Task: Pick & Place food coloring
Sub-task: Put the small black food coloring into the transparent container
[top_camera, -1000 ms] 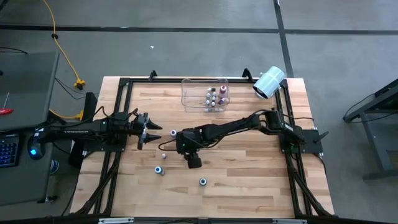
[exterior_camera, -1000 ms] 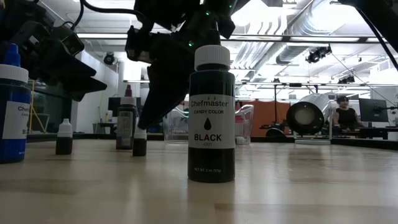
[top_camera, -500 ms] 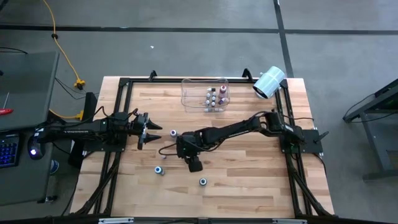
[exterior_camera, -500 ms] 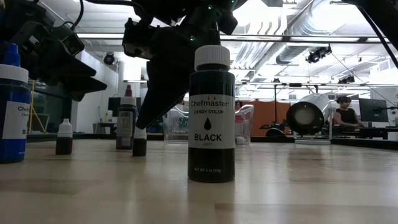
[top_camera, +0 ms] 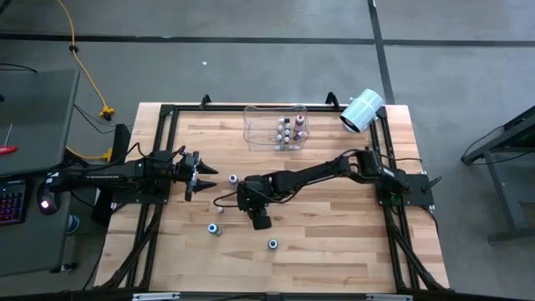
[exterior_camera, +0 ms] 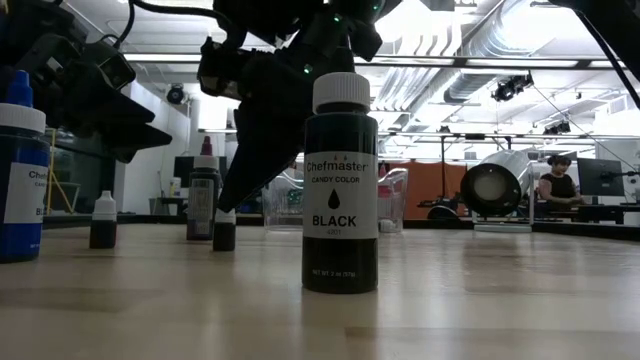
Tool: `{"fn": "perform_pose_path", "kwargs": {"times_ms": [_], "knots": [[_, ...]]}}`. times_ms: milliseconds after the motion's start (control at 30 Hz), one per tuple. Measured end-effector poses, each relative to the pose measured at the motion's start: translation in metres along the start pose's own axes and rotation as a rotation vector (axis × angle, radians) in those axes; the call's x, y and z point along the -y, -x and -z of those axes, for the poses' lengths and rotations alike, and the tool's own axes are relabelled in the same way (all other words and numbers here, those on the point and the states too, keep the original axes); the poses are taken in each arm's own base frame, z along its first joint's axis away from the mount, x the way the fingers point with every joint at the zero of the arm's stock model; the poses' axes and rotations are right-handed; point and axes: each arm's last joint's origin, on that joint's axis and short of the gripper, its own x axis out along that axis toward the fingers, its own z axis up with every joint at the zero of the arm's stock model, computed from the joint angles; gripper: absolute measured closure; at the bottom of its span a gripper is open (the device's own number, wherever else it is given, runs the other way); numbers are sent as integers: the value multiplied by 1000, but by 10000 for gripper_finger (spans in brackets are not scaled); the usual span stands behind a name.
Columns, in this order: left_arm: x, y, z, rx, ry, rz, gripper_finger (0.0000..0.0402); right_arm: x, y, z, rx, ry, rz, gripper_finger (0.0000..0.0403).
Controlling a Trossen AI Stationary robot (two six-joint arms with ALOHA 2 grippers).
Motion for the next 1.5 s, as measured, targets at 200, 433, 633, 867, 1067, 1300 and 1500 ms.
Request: {"fn": "perform_pose_path", "kwargs": {"times_ms": [200, 433, 633, 867, 1067, 1300, 1500], "knots": [[0, 0, 0, 0, 0, 0, 167, -1, 0, 0, 0, -5, 3, 264], [0, 0, 0, 0, 0, 0, 167, -1, 0, 0, 0, -4, 4, 276], [0, 0, 0, 0, 0, 0, 167, -1, 0, 0, 0, -3, 4, 305], [0, 0, 0, 0, 0, 0, 167, -1, 0, 0, 0, -3, 4, 340], [0, 0, 0, 0, 0, 0, 167, -1, 0, 0, 1, -25, 4, 363], [0, 0, 0, 0, 0, 0, 167, 0, 4, -7, 25, -86, 14, 363], [0, 0, 0, 0, 0, 0, 167, 5, 27, -30, 62, -144, 58, 369]]}}
